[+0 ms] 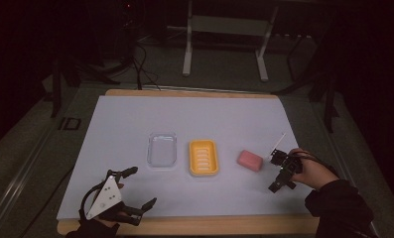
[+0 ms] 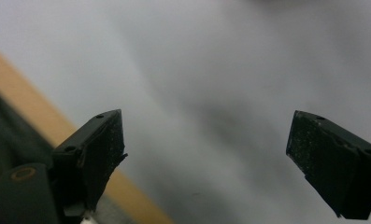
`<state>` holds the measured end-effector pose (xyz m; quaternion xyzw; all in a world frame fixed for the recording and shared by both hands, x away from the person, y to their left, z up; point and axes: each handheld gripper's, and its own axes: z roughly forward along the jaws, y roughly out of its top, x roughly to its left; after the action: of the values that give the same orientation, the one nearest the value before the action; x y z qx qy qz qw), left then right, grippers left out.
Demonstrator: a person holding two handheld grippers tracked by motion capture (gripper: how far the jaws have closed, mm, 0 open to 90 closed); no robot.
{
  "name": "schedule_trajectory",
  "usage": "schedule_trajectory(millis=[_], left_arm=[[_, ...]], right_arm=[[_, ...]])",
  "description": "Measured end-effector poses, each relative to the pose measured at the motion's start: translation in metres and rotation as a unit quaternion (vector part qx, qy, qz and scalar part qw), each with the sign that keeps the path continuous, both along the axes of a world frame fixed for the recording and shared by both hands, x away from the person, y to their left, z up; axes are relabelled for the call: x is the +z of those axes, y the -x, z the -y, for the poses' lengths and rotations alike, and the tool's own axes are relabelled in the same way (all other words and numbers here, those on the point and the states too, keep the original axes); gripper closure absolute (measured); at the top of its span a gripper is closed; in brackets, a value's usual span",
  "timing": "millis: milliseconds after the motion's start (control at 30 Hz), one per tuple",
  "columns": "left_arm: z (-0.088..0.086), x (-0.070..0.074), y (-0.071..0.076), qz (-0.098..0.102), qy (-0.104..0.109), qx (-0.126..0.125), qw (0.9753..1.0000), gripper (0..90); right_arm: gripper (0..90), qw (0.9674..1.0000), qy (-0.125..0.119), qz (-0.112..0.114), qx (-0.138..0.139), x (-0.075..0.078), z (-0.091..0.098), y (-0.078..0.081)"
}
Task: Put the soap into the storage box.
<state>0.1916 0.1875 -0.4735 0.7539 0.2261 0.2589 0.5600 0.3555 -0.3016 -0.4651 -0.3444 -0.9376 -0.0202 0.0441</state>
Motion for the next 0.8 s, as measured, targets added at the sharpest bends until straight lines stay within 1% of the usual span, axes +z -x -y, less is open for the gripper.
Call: schedule_trajectory(millis=[67,100,133,200,233,267,300,367,400,500,600,633,700,733,800], left_arm=[[0.0,0.0,0.0,0.002,-0.002,0.006,1.0,0.6],[0.0,0.0,0.0,0.0,-0.001,0.007,1.0,0.6],[-0.001,0.0,0.0,-0.001,0.001,0.007,1.0,0.6],[-0.001,0.0,0.0,0.0,0.001,0.008,1.0,0.6],[-0.001,0.0,0.0,-0.001,0.001,0.007,1.0,0.6],[-0.001,0.0,0.0,-0.002,0.001,0.007,1.0,0.6],[-0.001,0.0,0.0,-0.001,0.0,0.006,1.0,0.6],[0.0,0.0,0.0,-0.001,0.001,0.005,1.0,0.6],[0.0,0.0,0.0,-0.002,0.001,0.005,1.0,0.6],[-0.001,0.0,0.0,-0.001,0.002,0.006,1.0,0.6],[-0.001,0.0,0.0,0.0,0.002,0.007,1.0,0.6],[-0.001,0.0,0.0,0.0,0.002,0.007,1.0,0.6],[-0.001,0.0,0.0,0.0,0.001,0.006,1.0,0.6],[-0.001,0.0,0.0,0.0,0.0,0.006,1.0,0.6],[0.0,0.0,0.001,0.0,-0.001,0.006,1.0,0.6]], right_arm=[[11.8,0.9999,0.003,0.011,0.003,0.003,0.003,-0.003],[15.2,0.9999,0.004,0.014,-0.001,0.005,0.005,-0.005],[16.5,0.9998,0.003,0.017,-0.007,0.007,0.006,-0.007],[15.5,0.9999,0.011,0.011,-0.005,0.009,0.007,-0.009],[14.4,0.9999,0.009,0.013,-0.001,0.01,0.008,-0.01],[14.1,0.9999,0.009,0.009,0.0,0.01,0.008,-0.012],[13.5,0.9999,0.011,0.003,0.002,0.01,0.008,-0.013],[13.7,0.9998,0.013,0.004,0.014,0.01,0.008,-0.016],[13.3,0.9998,0.014,0.002,0.016,0.01,0.008,-0.017],[13.7,0.9988,0.014,0.015,0.044,0.011,0.007,-0.021],[16.3,0.9988,0.013,0.007,0.047,0.01,0.004,-0.024],[18.0,0.9989,0.013,0.008,0.043,0.011,0.002,-0.026],[17.9,0.9987,0.011,0.015,0.048,0.012,-0.001,-0.028],[17.8,0.9987,0.006,0.017,0.049,0.013,-0.003,-0.029],[17.2,0.9984,0.003,0.018,0.054,0.015,-0.006,-0.031]])
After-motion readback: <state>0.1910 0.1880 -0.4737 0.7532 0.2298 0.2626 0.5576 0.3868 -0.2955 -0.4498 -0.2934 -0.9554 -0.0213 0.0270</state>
